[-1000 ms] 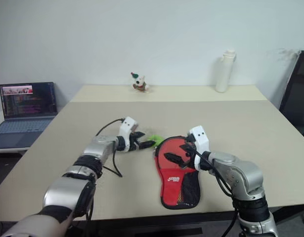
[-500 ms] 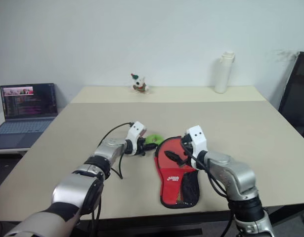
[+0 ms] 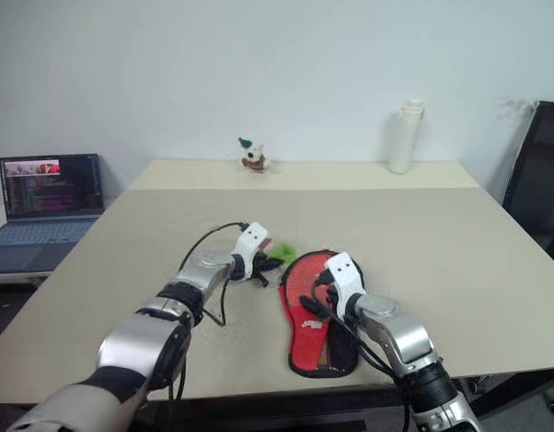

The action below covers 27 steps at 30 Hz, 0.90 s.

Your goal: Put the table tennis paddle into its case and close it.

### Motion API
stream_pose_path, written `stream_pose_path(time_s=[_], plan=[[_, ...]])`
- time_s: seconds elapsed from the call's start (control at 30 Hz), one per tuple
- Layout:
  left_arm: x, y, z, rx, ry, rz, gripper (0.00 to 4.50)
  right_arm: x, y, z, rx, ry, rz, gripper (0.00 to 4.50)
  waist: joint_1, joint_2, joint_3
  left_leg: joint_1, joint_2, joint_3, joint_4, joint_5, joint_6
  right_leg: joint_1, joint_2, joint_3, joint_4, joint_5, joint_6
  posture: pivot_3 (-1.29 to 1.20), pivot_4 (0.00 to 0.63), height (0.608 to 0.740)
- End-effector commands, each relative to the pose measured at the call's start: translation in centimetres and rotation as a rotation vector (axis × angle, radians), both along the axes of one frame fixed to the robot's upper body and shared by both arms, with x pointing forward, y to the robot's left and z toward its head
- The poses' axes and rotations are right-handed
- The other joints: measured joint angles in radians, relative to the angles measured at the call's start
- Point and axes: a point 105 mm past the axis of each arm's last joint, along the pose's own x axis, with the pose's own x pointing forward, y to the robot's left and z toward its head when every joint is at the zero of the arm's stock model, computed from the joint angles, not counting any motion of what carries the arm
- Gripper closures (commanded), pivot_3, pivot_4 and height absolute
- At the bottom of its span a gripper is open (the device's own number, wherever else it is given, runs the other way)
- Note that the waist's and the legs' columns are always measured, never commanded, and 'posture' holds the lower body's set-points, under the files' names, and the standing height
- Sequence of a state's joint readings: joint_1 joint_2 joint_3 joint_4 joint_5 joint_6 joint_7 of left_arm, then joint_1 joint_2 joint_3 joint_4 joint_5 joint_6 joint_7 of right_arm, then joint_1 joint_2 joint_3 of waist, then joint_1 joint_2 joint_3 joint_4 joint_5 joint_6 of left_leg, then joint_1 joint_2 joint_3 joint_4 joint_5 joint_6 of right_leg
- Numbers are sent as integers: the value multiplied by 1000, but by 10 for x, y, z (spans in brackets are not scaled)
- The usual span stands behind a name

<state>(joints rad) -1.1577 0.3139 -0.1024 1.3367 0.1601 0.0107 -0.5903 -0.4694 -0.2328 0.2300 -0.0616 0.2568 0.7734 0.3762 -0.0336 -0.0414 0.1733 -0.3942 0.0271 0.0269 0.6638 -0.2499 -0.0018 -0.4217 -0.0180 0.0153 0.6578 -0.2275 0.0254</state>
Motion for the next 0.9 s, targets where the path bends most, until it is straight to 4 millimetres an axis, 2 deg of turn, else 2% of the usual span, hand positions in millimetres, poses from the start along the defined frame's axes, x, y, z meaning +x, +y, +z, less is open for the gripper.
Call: stream_pose_path(time_s=[0.03,0.13,0.23,0.3,0.47,0.63,0.8,0.9], plan=[[18,0,45,64,-172,67,4470,-11,-2,-19,-19,82,2,0,2,0,0,0,0,0,0,0,0,0,0,-1,0,0,0,0,150,740],[22,-20,62,102,-250,48,4470,-19,1,-23,-22,101,9,0,1,0,0,0,0,0,0,0,0,0,0,0,0,0,0,0,150,740],[22,-47,70,147,-306,-14,4470,-30,2,-28,-22,129,13,0,1,0,0,-2,0,1,0,0,0,-1,0,-1,-1,0,0,0,150,740],[21,-62,73,178,-334,-55,4470,-37,3,-31,-22,145,14,0,2,0,0,-2,0,2,-1,0,0,-1,0,-1,-1,0,0,0,150,740],[8,-117,68,326,-427,-254,4470,-59,5,-44,-22,205,10,0,5,-1,0,-3,-1,2,-1,0,0,-1,0,-2,-2,0,0,0,150,740],[-1,-142,62,442,-500,-371,4470,-76,9,-47,-12,232,2,0,6,-1,0,-3,-1,2,-1,0,0,-1,0,-2,-4,0,0,0,150,740],[-14,-181,72,496,-634,-470,4470,-91,8,-51,-9,261,-13,0,13,-1,-1,-5,-1,1,-1,0,0,0,0,-4,-7,0,0,0,150,740],[-18,-190,75,501,-675,-488,4470,-95,8,-52,-6,270,-18,0,22,-1,-1,-6,-1,1,-1,-1,-1,1,-1,-5,-10,0,0,0,150,740]])
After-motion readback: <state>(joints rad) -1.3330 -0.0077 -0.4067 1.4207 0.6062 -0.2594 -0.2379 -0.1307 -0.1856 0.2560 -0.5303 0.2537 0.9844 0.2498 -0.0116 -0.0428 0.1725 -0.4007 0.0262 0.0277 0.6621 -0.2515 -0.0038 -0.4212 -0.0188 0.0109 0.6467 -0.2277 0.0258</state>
